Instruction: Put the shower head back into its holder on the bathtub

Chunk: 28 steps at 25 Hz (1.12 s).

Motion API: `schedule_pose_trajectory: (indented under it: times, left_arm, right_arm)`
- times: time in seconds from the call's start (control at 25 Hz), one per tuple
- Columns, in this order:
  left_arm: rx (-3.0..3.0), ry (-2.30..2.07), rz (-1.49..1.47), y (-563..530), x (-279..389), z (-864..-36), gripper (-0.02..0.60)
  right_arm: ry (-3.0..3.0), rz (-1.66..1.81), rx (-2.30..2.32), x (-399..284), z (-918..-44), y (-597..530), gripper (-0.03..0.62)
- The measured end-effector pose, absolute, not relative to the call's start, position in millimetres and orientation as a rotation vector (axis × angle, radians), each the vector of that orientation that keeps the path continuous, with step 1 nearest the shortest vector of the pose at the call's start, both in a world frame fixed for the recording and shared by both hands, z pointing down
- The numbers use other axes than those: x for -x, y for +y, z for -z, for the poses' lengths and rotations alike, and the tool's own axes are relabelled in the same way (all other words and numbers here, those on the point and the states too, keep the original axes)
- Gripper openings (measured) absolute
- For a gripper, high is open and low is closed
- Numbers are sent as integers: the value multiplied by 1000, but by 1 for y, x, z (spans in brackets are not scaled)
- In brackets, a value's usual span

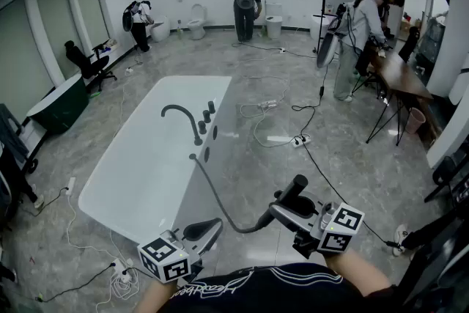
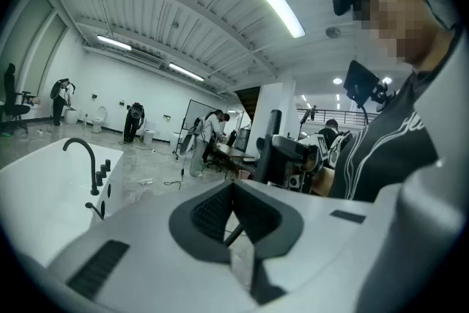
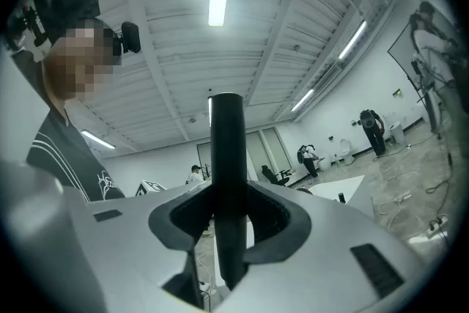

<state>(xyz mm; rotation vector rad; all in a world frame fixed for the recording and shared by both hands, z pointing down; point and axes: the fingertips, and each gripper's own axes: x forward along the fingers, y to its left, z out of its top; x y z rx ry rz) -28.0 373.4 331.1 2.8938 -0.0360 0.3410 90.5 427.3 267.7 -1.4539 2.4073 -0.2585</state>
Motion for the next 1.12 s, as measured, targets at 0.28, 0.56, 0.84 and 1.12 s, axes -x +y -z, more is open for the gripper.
schedule_pose_trajectory:
  times: [0.28, 0.56, 0.84, 1.12]
  left_arm:
    - [-2886, -80, -391, 385, 12, -346, 5]
    - [-2885, -99, -418, 394, 4, -354, 6]
    - [-2884, -140, -471, 386, -5, -374, 32]
    - [-2906, -97, -666, 373, -19, -420, 170]
  right_arm:
    - [2415, 252, 1431, -106, -269, 434, 140]
    - [2411, 281, 1404, -116, -269, 433, 140]
    - [2390, 305, 1387, -128, -260, 426, 140]
    - [2305, 356, 1367, -145, -241, 415, 140]
